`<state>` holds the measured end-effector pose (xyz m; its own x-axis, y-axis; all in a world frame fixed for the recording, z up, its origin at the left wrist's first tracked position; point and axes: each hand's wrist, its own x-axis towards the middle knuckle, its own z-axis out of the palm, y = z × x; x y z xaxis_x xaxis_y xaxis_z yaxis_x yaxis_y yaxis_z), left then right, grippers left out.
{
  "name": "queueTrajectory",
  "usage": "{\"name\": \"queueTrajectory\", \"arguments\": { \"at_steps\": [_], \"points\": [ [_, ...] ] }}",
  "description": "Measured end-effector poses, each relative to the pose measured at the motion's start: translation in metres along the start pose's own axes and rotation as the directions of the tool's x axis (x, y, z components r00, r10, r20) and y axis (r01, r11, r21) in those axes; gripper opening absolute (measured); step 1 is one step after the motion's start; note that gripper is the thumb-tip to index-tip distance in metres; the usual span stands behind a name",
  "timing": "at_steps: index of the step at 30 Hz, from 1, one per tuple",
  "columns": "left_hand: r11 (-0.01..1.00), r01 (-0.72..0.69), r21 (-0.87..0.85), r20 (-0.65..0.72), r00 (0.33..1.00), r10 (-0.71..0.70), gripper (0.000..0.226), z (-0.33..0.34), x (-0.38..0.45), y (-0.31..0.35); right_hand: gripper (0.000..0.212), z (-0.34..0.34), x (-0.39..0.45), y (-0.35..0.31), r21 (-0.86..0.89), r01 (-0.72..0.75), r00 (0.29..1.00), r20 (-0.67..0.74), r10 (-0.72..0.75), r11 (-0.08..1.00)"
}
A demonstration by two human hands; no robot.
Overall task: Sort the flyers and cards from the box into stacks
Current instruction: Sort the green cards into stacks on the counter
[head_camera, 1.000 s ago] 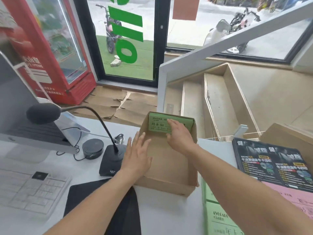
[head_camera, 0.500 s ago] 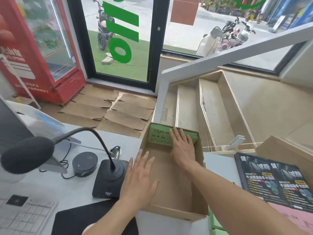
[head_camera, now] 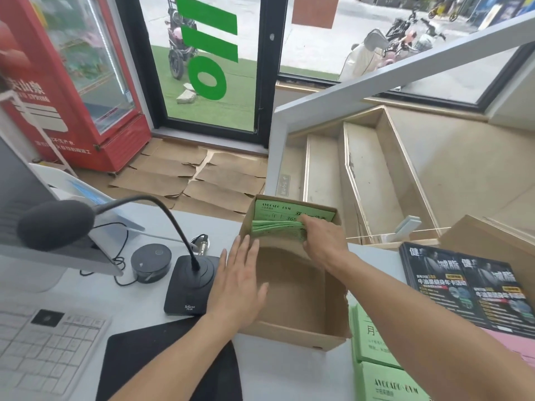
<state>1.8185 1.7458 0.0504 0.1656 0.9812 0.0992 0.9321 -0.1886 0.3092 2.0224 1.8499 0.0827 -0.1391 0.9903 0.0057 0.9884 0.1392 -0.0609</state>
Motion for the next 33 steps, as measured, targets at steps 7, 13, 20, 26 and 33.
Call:
{"name": "queueTrajectory", "arguments": {
  "at_steps": [7, 13, 20, 26, 33],
  "points": [
    [0.742, -0.044, -0.669, -0.265, 0.947, -0.183, 0.125, -0.043, -0.016, 0.018, 0.025, -0.09, -0.067, -0.006, 0.048, 0.237, 0.956, 0.169, -0.242, 0.97],
    [0.494, -0.134, -0.859, -0.071, 0.987, 0.144, 0.039, -0.072, -0.048, 0.077, 0.004, -0.142, -0.191, 0.043, 0.022, 0.309, 0.949, 0.059, -0.31, 0.951],
    [0.284, 0.093, -0.954, 0.143, 0.977, 0.16, 0.014, 0.015, -0.092, 0.172, 0.021, -0.086, -0.307, 0.17, 0.47, -0.333, 0.942, 0.133, 0.308, 0.817],
    [0.341, 0.246, -0.907, 0.323, 0.928, 0.189, 0.022, 0.061, -0.124, 0.195, 0.026, -0.032, -0.364, 0.191, 0.672, -0.394, 0.908, 0.178, 0.379, 0.628],
    [0.443, 0.29, -0.848, 0.319, 0.948, -0.01, 0.024, 0.056, -0.115, 0.209, 0.029, -0.022, -0.344, 0.208, 0.78, -0.363, 0.906, 0.168, 0.388, 0.51]
  ]
}}
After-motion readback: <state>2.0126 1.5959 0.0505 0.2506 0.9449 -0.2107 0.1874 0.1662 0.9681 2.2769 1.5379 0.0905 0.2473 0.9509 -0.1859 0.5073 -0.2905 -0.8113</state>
